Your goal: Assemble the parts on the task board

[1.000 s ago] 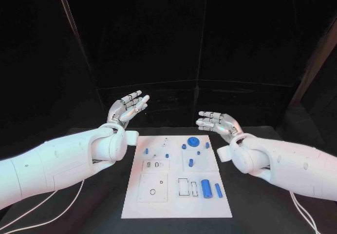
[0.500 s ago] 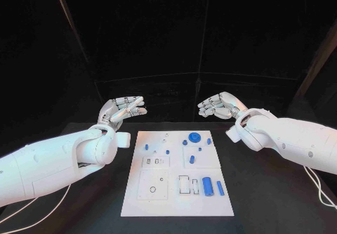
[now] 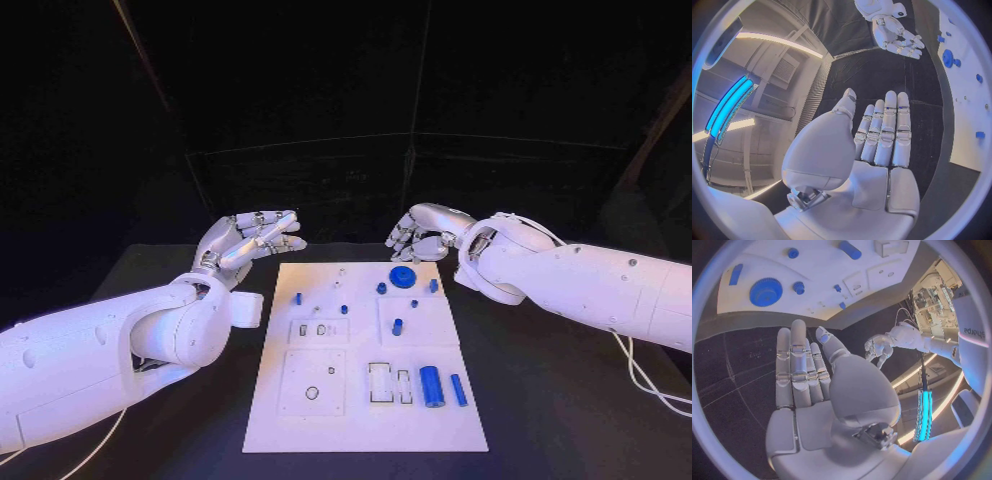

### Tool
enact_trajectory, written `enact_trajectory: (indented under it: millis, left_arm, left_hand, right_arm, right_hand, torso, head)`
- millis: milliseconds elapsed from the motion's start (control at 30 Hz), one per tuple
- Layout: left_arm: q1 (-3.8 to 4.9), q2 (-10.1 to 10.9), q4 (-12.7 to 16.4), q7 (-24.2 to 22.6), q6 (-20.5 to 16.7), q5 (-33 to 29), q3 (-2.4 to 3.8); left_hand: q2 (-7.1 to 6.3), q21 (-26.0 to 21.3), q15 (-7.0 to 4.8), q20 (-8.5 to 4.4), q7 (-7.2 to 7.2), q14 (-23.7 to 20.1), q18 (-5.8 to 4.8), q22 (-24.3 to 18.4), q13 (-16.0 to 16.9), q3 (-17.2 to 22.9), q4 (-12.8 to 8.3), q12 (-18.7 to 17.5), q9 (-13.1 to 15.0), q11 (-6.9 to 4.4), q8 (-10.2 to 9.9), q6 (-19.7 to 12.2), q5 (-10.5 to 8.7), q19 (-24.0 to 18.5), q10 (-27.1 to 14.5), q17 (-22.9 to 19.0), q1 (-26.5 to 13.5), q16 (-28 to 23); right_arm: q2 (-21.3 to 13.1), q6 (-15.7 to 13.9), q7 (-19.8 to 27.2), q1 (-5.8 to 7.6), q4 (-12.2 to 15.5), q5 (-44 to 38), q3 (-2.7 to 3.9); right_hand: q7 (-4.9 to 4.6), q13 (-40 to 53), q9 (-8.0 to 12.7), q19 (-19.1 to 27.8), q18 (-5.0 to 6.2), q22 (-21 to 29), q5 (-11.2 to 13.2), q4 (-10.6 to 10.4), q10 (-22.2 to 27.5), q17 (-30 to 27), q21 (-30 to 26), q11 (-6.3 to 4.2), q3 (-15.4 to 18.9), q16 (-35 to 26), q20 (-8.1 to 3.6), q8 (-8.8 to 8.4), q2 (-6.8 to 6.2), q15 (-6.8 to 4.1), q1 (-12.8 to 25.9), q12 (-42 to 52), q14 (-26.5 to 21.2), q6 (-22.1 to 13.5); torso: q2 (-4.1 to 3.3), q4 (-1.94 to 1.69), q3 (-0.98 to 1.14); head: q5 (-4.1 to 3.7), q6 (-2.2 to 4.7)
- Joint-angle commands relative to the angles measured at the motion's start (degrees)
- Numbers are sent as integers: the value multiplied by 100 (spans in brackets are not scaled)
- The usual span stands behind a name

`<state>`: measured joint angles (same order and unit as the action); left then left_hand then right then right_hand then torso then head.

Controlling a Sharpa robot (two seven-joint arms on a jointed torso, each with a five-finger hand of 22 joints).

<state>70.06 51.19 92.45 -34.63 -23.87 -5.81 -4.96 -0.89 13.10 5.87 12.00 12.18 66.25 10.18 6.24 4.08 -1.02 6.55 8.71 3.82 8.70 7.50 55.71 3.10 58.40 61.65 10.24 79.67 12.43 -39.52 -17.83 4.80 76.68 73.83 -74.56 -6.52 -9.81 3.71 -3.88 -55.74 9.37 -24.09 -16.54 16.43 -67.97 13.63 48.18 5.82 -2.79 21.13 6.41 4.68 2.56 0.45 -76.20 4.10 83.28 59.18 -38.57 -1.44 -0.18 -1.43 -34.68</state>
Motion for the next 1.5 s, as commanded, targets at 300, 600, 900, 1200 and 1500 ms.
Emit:
enact_trajectory:
  millis: [300, 600, 900, 1200, 1500]
  left_arm:
    - [28, -26, 259, -17, 154, 80, 6]
    - [28, -63, 265, -12, 179, 81, 6]
    - [28, -76, 281, -6, 186, 81, 6]
    - [28, -63, 289, -2, 180, 81, 6]
    - [28, -59, 295, -1, 177, 81, 6]
  left_hand:
    - [65, -53, 16, 32, -5, -42, 21, -25, -10, -16, -48, -63, -6, 17, -44, 36, -13, 13, 11, 20, -29, -42]
    - [72, -64, 19, 35, -3, -50, 21, -31, -11, -19, -55, -71, -6, 19, -51, 37, -13, 11, 9, 24, -34, -53]
    - [77, -71, 21, 37, 0, -53, 21, -35, -12, -20, -61, -77, -6, 21, -56, 37, -13, 11, 8, 28, -38, -61]
    - [86, -83, 24, 40, 6, -56, 21, -42, -15, -23, -73, -91, -7, 27, -67, 34, -13, 12, -1, 34, -41, -72]
    - [86, -83, 24, 40, 6, -56, 21, -42, -15, -23, -73, -91, -7, 27, -67, 34, -13, 12, -1, 34, -41, -72]
  right_arm:
    - [207, 634, -678, 25, 143, -1554, 3]
    - [298, 836, -718, 22, 94, -1648, 2]
    - [345, 1056, -766, 16, 7, -1663, 0]
    - [352, 1207, -787, 12, -37, -1670, -1]
    - [396, 1350, -753, -1, -104, -1670, -2]
  right_hand:
    - [42, 33, 6, -670, -9, -1251, 57, -25, 428, 1174, 1333, -14, -282, 1790, -13, -97, -211, -21, 287, -10, 273, -297]
    - [39, 43, 1, -1284, -222, -2679, 13, -22, 487, 2694, 2301, -3, -451, 3407, 17, -92, -210, 3, 309, 25, 242, -341]
    - [24, 34, -2, -1516, -310, -3262, 27, -17, 481, 3261, 2678, 10, -648, 4029, 41, -86, -203, 26, 325, 29, 208, -284]
    - [5, 29, -3, -1658, -363, -3606, 59, -10, 427, 3560, 2893, 21, -881, 4367, 58, -81, -161, 38, 314, 43, 195, -216]
    - [-8, 8, -5, -1709, -391, -3814, 251, -22, 288, 3701, 3039, 16, -1375, 4590, 64, -73, -63, 41, 330, 35, 153, -61]
  torso:
    - [-349, -74, 5]
    - [-426, -72, 17]
    - [-459, -90, 39]
    - [-451, -90, 33]
    - [-462, -93, 33]
  head:
    - [-67, 68]
    - [-84, 60]
    - [-88, 52]
    - [-84, 29]
    - [-76, 5]
